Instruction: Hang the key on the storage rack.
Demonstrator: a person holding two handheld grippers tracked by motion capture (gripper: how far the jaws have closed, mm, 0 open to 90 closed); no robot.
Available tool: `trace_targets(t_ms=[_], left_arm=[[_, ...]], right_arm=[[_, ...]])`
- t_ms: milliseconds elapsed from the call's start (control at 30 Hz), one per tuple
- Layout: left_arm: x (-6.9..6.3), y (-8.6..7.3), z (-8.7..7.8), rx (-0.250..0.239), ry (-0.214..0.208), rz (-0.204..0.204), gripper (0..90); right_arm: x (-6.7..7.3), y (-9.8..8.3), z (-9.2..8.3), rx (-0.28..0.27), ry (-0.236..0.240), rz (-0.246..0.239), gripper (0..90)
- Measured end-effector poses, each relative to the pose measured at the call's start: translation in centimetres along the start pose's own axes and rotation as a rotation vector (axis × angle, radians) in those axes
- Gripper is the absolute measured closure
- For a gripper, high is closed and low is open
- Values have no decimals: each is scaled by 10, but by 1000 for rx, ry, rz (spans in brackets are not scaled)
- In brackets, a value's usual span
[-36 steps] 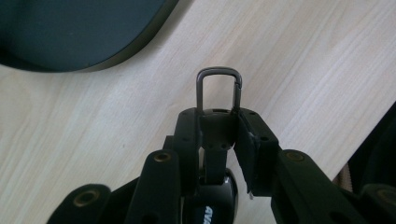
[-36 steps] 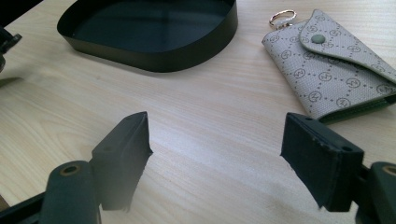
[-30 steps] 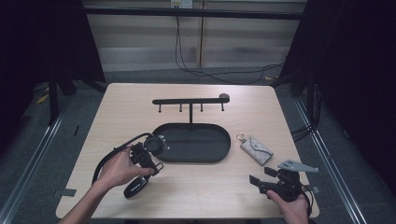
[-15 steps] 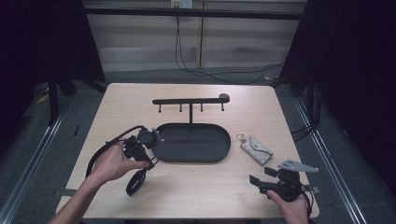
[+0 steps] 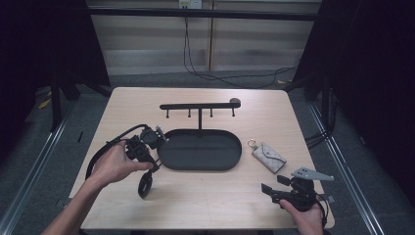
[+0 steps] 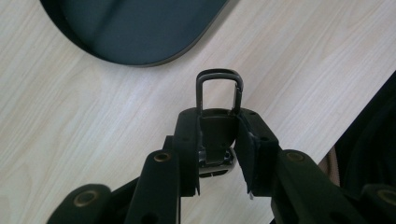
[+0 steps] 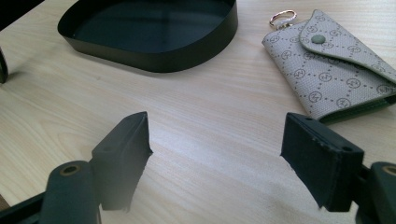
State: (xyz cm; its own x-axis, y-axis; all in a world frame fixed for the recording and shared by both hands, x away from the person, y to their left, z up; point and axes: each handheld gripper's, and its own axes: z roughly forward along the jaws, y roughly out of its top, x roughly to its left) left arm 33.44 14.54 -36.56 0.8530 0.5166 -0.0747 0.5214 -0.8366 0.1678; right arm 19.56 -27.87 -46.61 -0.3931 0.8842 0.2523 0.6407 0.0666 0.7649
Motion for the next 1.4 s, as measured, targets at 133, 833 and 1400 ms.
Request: trace_targets(t_ms=[133, 833, 1400], left_arm=[[4, 1, -3, -2, 3, -18, 708], [3, 26, -54, -17, 47, -18, 708], [30, 45, -65, -11, 17, -82, 708]], right_arm=[[0, 0, 0, 2, -1, -1, 232], [0, 0, 0, 3, 1, -2, 232], [0, 0, 0, 3, 4, 0, 232]])
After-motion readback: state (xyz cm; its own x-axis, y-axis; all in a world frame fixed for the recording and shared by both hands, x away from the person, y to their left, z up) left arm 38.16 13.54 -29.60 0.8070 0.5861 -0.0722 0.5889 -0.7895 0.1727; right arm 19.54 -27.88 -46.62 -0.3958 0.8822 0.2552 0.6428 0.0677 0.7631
